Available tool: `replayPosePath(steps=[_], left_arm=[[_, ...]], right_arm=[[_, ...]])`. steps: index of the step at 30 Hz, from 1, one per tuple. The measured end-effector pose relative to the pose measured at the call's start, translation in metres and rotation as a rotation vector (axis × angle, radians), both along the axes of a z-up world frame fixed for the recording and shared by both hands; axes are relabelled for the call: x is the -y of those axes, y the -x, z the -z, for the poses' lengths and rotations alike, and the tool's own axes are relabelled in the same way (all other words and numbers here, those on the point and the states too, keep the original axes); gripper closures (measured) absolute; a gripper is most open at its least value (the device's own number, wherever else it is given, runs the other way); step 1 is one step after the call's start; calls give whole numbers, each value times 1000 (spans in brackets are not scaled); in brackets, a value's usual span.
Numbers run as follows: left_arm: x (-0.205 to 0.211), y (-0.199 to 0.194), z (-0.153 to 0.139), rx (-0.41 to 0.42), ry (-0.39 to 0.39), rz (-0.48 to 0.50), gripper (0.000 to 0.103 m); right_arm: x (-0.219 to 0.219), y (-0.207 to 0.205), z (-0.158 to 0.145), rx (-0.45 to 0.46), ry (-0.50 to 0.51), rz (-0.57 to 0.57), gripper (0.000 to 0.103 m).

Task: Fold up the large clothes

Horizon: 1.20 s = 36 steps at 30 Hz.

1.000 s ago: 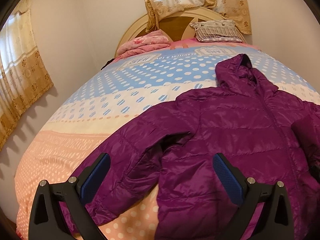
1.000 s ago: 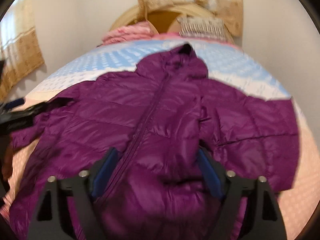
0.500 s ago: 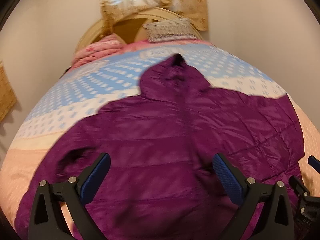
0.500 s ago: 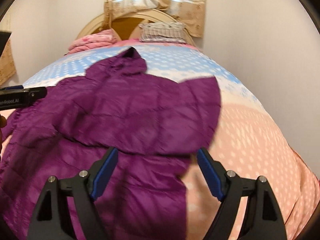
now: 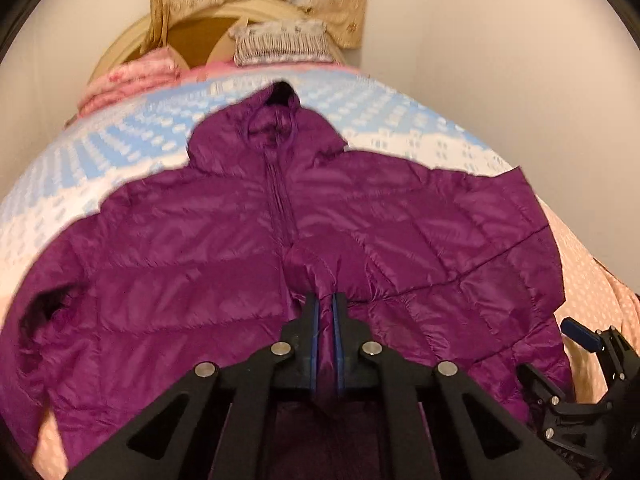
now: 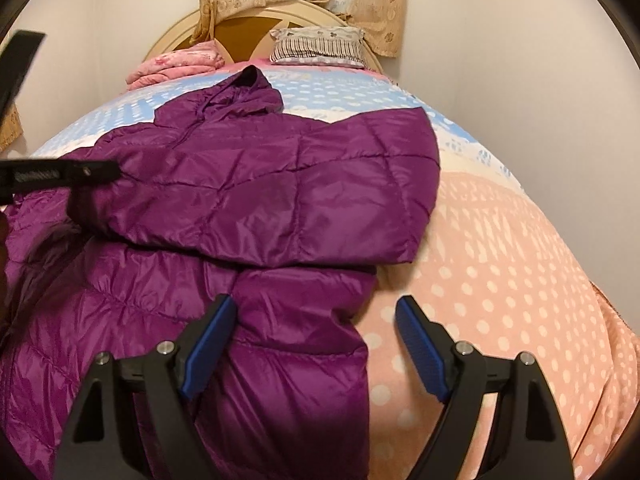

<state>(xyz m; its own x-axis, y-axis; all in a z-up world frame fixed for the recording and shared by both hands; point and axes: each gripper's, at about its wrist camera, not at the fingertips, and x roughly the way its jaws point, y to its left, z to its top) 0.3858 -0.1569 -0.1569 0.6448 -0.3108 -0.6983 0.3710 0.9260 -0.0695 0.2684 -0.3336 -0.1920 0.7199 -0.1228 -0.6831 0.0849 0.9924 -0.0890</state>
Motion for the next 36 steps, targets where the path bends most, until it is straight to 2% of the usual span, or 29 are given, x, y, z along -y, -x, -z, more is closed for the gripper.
replayPosePath(steps=[3, 10, 15, 18, 20, 21, 22, 23, 24, 25, 26, 28, 30, 32, 34, 36], left_arm=[[-12, 5, -11, 68, -29, -13, 99], [-49, 13, -25, 145, -75, -46, 99], [-60, 18, -10, 182, -167, -64, 98], [-55, 9, 7, 156, -222, -94, 97], [-49, 3, 16, 123, -286, -132, 93], [-49, 4, 17, 122, -292, -138, 90], [-51, 7, 15, 137, -291, -143, 88], [-54, 9, 12, 163, -289, -155, 81], [-58, 13, 7, 202, -288, -180, 56], [-63, 15, 2, 239, -287, -214, 37], [-69, 17, -3, 281, -275, -259, 5], [-77, 16, -10, 318, -235, -303, 1], [-77, 3, -7, 262, -228, -298, 1], [-69, -8, 2, 236, -295, -315, 1], [-62, -19, 18, 209, -400, -334, 1], [-63, -26, 32, 175, -428, -343, 1]], right_arm=[[-1, 0, 1, -3, 15, 13, 13], [1, -2, 4, -14, 11, 20, 11], [2, -3, 4, -20, -1, 22, 10], [5, -3, 3, -33, -21, 11, 10], [14, 2, -4, -30, -98, 3, 14], [20, 5, -10, -24, -146, 9, 24], [26, 9, -19, -2, -183, 11, 29], [29, 11, -29, 21, -192, 17, 33], [32, 9, -39, 40, -188, 23, 33], [35, 5, -47, 54, -180, 30, 33], [39, -4, -56, 65, -180, 36, 34], [42, -28, -65, 81, -170, 47, 36], [43, -51, -63, 76, -160, 52, 43], [39, -80, -53, 59, -149, 37, 46], [34, -100, -39, 25, -130, 21, 50], [25, -117, -20, -39, -127, -11, 51]])
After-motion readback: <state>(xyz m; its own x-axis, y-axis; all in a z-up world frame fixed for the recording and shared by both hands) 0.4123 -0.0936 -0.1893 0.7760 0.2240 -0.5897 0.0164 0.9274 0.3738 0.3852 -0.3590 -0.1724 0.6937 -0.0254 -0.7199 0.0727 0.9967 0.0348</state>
